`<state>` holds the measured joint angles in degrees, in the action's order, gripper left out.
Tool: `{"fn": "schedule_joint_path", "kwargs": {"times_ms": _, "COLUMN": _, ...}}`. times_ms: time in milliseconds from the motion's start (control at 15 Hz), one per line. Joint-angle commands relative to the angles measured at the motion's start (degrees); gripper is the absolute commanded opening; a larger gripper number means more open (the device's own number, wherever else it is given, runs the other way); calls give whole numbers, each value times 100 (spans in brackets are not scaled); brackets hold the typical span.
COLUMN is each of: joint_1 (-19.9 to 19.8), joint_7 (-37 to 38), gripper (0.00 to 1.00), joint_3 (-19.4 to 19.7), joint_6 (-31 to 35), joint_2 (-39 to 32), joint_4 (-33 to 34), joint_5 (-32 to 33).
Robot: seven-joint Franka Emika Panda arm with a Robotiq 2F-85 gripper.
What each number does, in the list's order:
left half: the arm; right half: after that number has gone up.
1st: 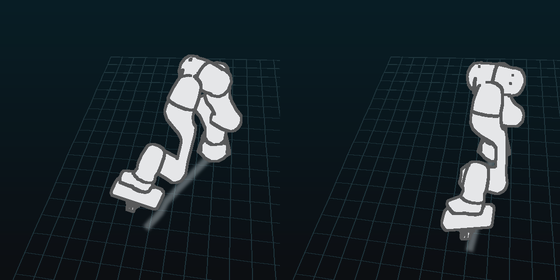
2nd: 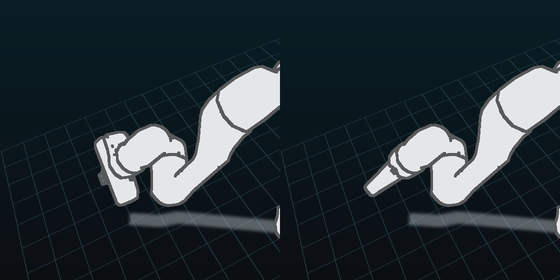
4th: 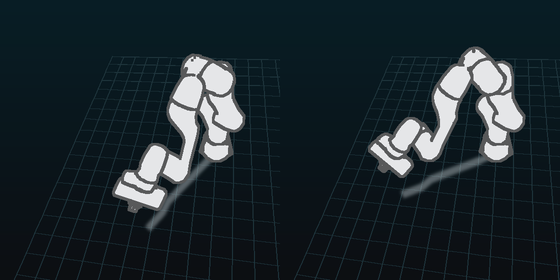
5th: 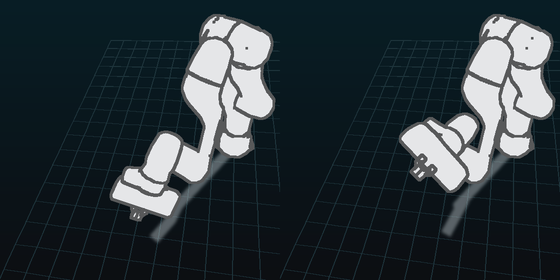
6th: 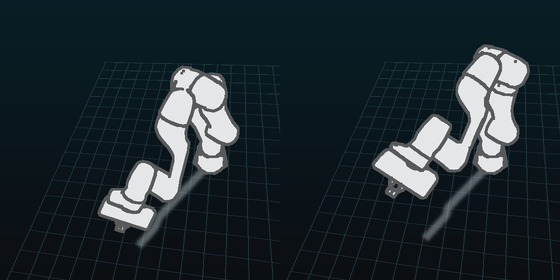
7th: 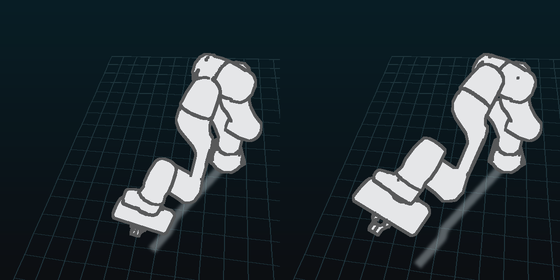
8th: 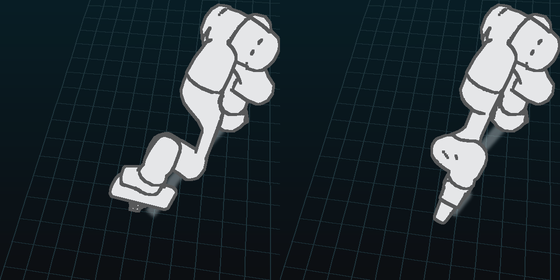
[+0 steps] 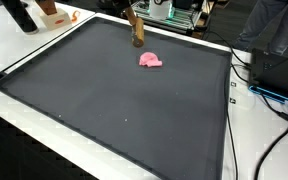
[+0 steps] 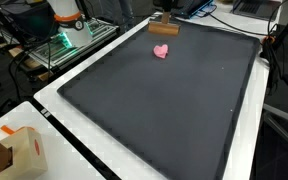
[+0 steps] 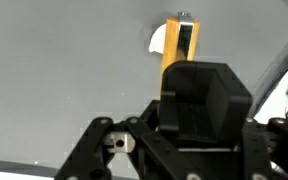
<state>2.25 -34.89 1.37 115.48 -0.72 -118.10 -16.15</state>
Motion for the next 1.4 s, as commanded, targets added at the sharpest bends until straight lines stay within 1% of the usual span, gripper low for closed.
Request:
{"fn": "schedule_joint_path", "kwargs": {"times_ms": 0, "joint_1": -385, "joint_7": -606, "gripper": 24, "joint_3": 150, "joint_6": -530, "joint_2": -410, "joint_4": 446, "joint_5": -718}}
{"fn": "schedule_joint_path", "kwargs": {"times_ms": 200, "joint_1": -693, "joint_7": -940, "gripper": 24, "joint_3": 222, "joint_6": -755, "joint_2": -729, "joint_4": 641, "joint_5": -1060}}
{"fn": "schedule_joint_path", "kwargs": {"times_ms": 533, "joint_1": -1090, "joint_7": -1438, "gripper": 24, "joint_3": 207, "joint_6": -1046, "joint_2": -1177, "joint_4": 835, "joint_5": -1494}}
{"fn": "schedule_joint_path", "kwargs": {"times_ms": 933, "joint_1": -1404, "joint_7": -1960, "gripper": 24, "joint_3": 189, "joint_6": -1195, "joint_2": -1558, "joint_4": 884, "joint_5": -1860}}
{"fn": "schedule_joint_path", "kwargs": {"times_ms": 1333, "joint_1": -1595, "joint_7": -2325, "gripper": 24, "joint_3": 208, "joint_6": -1268, "joint_2": -1800, "joint_4": 960, "joint_5": -1942}}
